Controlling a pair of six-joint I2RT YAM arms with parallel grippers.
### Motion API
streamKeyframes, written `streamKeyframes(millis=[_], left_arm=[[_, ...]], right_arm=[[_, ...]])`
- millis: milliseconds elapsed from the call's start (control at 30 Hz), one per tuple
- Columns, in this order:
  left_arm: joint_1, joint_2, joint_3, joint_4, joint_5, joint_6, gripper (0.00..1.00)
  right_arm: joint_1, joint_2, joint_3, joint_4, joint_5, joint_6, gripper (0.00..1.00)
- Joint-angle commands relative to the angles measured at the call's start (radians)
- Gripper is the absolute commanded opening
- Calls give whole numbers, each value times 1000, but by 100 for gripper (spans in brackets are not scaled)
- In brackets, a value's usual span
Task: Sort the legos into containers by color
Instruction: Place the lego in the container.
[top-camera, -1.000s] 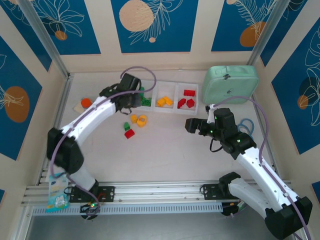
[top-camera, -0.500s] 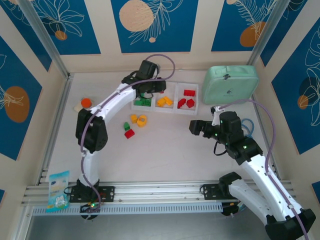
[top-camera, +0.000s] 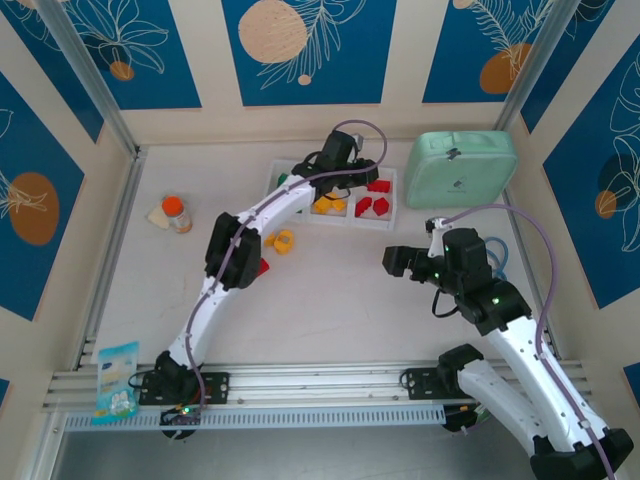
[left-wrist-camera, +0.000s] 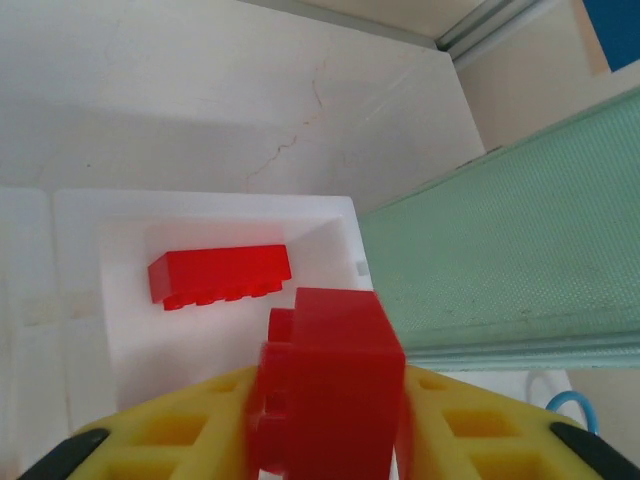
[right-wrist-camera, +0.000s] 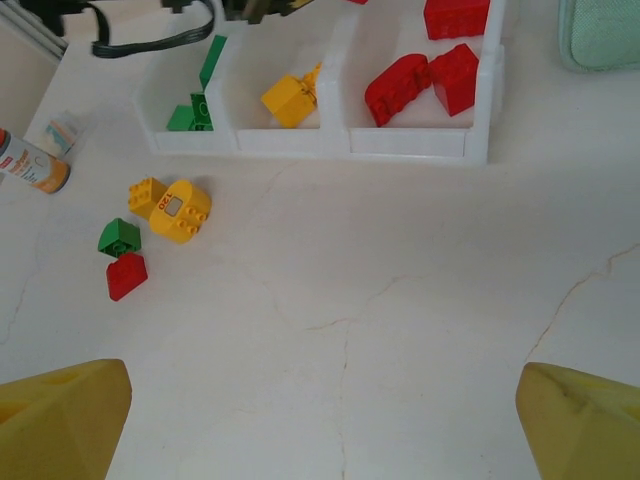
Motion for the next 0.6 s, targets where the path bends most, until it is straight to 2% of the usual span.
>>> streamKeyframes(millis=[0,33,100,300,433,567], left_arm=[[0,15,49,-2,-18,-26,38],[0,11,48,-13,-18,-28,40],[1,-11,35,-36,-8,-22,56],[0,-185,-130,-100,-28,76,72],[-4,-457,-492,-57,-134,156,81],[-5,-719,-813,-151,-306,176,89]], right_arm=[[-5,-12,49,-54,10,-26,99],[-5,-12,52,-59,8,-28,99],[-6,-10,59,-63,2,-28,99],[-7,-4,57,-39,-17,-22,99],[-7,16,44,-5,-46,-28,99],[-8,63,26,47,-82,-15,99]])
